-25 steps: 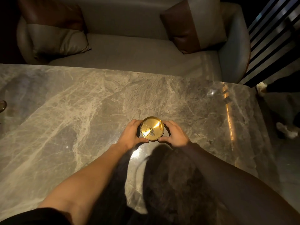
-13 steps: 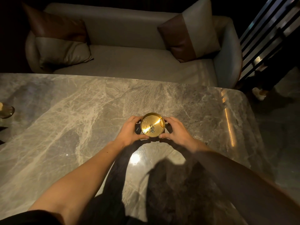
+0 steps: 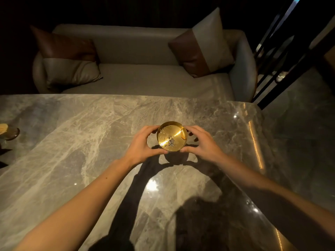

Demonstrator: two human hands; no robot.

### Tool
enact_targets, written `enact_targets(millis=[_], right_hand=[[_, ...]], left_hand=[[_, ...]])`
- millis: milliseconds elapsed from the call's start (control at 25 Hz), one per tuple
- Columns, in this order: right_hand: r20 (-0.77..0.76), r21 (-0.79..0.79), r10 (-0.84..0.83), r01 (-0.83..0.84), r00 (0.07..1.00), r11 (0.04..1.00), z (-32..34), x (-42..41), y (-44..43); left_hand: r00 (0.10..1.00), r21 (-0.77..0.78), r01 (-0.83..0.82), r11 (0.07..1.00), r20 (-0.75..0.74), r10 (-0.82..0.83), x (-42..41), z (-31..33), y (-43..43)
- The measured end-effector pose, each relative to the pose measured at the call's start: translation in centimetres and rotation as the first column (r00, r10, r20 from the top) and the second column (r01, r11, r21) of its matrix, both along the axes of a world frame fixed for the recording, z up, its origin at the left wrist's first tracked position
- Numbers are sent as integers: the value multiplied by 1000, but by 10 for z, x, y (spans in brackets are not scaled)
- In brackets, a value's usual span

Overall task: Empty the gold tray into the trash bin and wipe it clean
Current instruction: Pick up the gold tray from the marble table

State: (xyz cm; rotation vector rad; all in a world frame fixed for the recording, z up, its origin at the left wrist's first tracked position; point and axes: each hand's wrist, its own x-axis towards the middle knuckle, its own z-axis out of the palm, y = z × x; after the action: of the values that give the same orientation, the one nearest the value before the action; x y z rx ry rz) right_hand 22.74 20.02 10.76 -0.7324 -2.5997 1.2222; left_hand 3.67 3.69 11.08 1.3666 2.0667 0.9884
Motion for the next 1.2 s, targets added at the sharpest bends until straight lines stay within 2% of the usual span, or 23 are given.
enact_targets(millis=[200,480,600,960,1200], right_hand=[[-76,-47,-43,39,996,998,31,38,6],[-212,-185,-81,41,974,982,58,92,25],[-249,-200,-84,34,965,979,66,111,33],[-284,-214,-108,47,953,976,74,117,30],[-198,-197,-195,155,961,968,72,107,16]], left_hand=[[999,52,12,999,50,-15,35,31,9],[969,159,-55,986,247,15,94,57,29],[965,173,-65,983,263,17,116,67,35],[962,156,-41,987,273,-4,119,83,37],[929,187,40,981,355,-106,95,56,42]])
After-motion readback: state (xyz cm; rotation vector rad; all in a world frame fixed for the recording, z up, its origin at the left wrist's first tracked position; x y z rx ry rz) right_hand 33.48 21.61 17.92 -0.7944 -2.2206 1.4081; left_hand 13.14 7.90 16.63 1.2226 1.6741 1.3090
